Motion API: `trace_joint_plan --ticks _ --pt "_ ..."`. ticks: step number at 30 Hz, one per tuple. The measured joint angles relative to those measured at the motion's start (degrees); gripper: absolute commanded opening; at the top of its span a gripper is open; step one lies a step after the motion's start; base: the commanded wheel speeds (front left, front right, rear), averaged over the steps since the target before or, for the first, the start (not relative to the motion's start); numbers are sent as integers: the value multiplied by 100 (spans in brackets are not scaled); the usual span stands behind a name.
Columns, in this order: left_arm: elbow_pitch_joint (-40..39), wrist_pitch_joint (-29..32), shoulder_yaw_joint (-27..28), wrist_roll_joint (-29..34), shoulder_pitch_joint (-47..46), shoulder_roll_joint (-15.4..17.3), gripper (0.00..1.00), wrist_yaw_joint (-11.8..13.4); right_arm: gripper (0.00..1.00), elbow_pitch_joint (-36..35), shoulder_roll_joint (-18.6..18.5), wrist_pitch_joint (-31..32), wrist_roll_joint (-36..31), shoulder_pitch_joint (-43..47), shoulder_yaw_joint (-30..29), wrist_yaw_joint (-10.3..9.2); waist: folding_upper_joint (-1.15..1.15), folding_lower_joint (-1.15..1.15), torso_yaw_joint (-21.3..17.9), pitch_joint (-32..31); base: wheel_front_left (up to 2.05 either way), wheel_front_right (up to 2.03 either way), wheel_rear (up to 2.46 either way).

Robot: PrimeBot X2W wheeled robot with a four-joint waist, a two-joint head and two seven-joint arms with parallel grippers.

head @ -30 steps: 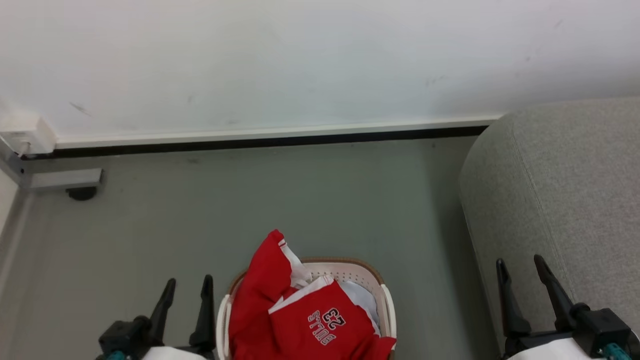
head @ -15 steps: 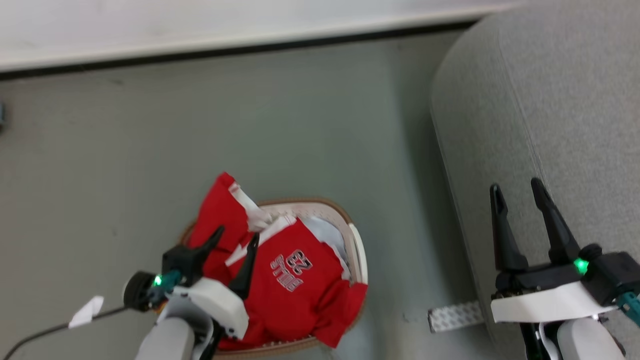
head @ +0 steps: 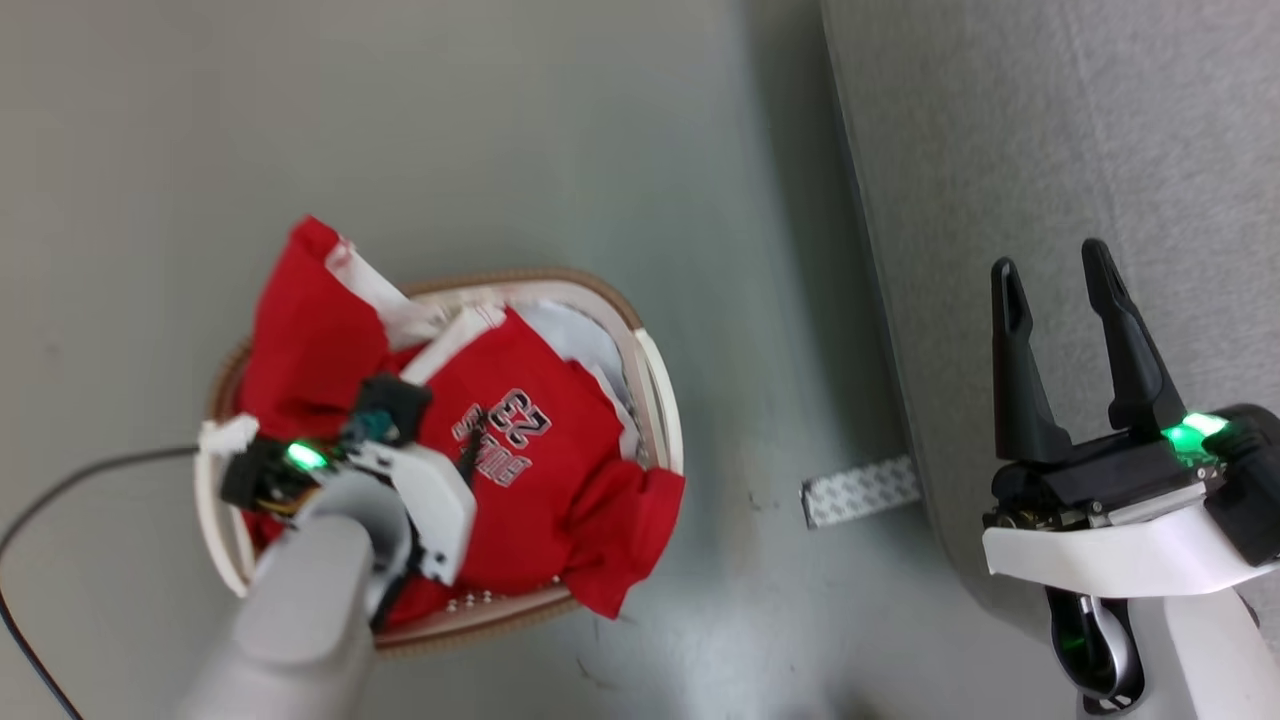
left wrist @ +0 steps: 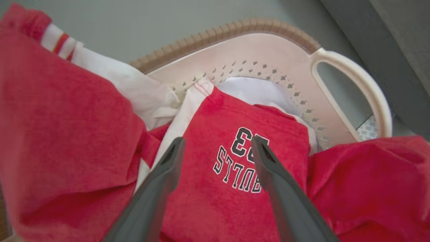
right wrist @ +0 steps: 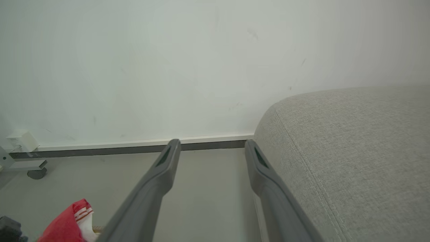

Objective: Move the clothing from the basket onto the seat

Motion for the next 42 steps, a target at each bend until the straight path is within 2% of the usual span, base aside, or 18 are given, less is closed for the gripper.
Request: trace_joint_plan --ticks 5,12,23,24,25,26,27,34,42 --pt "506 115 -42 166 -526 140 100 299 100 -174 0 0 160 -101 47 0 0 0 -97 430 0 0 0" --pt "1002 142 -129 248 -1020 269 100 501 100 -296 0 0 232 -159 91 0 0 0 -163 826 0 0 0" --pt "1477 -5 -260 286 -1432 354 100 561 100 -312 -1 0 244 -188 77 -1 0 -1 -168 1050 0 0 0" --pt "1593 44 -290 286 -1442 327 96 491 100 -313 0 0 244 -194 82 -1 0 -1 -176 1073 0 0 0" --pt "1593 44 -290 286 -1442 327 48 491 100 -313 0 0 244 -194 82 -1 0 -1 -176 1073 0 0 0" --pt "1631 42 -308 286 -1442 307 11 470 100 -313 0 0 244 -196 82 0 0 -1 -175 1077 0 0 0" --pt "1674 24 -339 275 -1455 213 0 397 100 -308 -1 0 242 -196 69 0 0 -1 -159 1074 0 0 0" --pt "1746 -302 -353 122 -1428 -52 0 304 100 -168 1 0 208 -195 58 0 0 -1 -70 862 0 0 0" --pt "1780 -783 -201 -334 -850 -361 0 34 100 56 2 0 193 37 22 -1 0 -1 50 70 0 0 0"
